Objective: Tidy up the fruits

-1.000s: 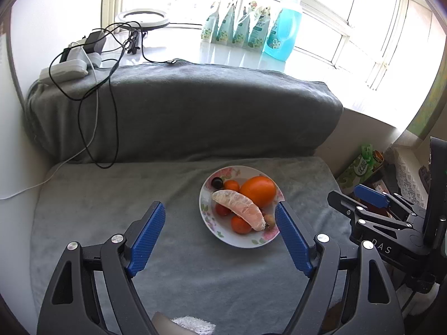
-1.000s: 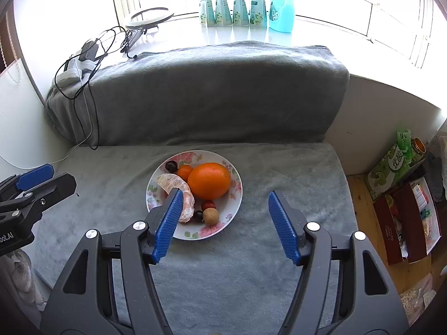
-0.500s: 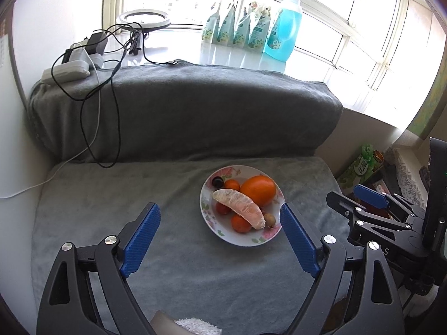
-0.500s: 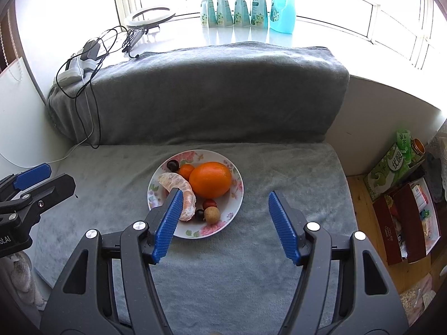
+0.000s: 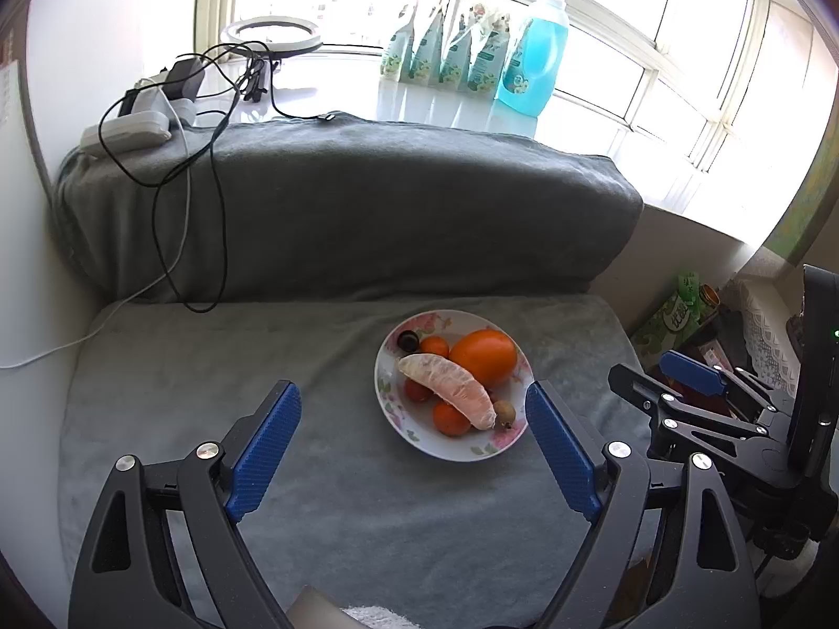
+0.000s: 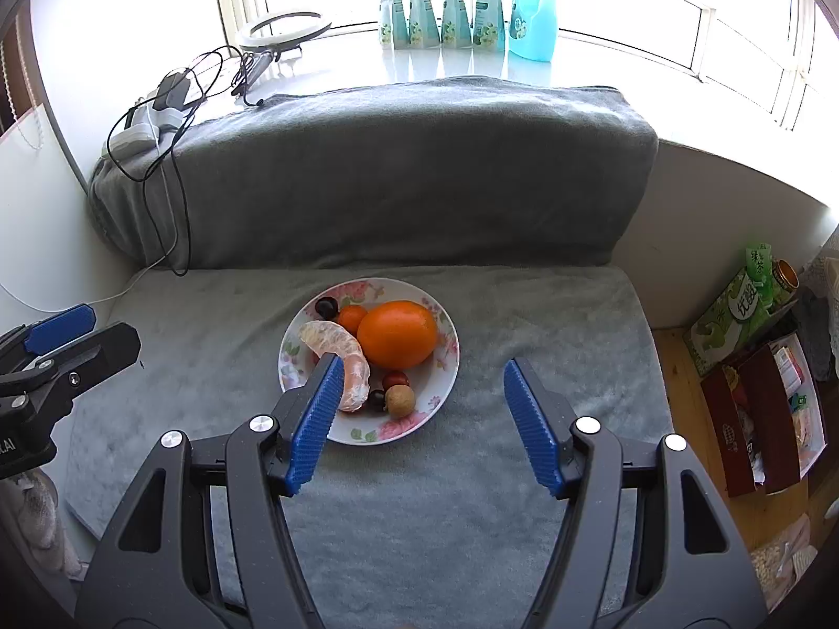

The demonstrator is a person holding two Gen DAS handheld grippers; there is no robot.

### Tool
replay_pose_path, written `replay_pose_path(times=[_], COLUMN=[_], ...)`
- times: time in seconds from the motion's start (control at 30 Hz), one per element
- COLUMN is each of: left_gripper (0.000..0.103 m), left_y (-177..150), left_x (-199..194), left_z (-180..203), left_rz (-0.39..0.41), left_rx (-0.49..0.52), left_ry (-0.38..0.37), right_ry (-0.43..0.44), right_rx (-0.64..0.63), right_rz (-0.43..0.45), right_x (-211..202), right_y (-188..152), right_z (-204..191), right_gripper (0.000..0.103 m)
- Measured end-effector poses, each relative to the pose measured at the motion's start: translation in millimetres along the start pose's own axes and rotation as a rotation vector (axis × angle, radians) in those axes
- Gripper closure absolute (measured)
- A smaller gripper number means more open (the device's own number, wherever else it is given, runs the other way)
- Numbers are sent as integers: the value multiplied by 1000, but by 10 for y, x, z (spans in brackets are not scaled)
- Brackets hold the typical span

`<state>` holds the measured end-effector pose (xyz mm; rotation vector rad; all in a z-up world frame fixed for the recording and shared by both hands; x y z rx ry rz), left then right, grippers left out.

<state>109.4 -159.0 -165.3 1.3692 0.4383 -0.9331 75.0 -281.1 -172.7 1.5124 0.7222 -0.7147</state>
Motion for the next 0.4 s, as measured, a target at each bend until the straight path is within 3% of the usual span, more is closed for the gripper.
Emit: replay_pose_path(times=[0.4], left_gripper=[15], left_y=[-10], left_x=[-15], left_z=[-3], left_rz=[5], left_rx=[-1], left_ry=[4], right_ry=[2], right_rx=[-2], right_rz=[-3], right_x=[4], right_y=[-20], right_z=[-18], right_gripper=[37])
Point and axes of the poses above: each gripper's, at about its wrist camera, not at the fingertips, and x roughly the way its jaws point, z to its right, y to its top, the point moved 6 cm from there along x, roughly the way its jaws point
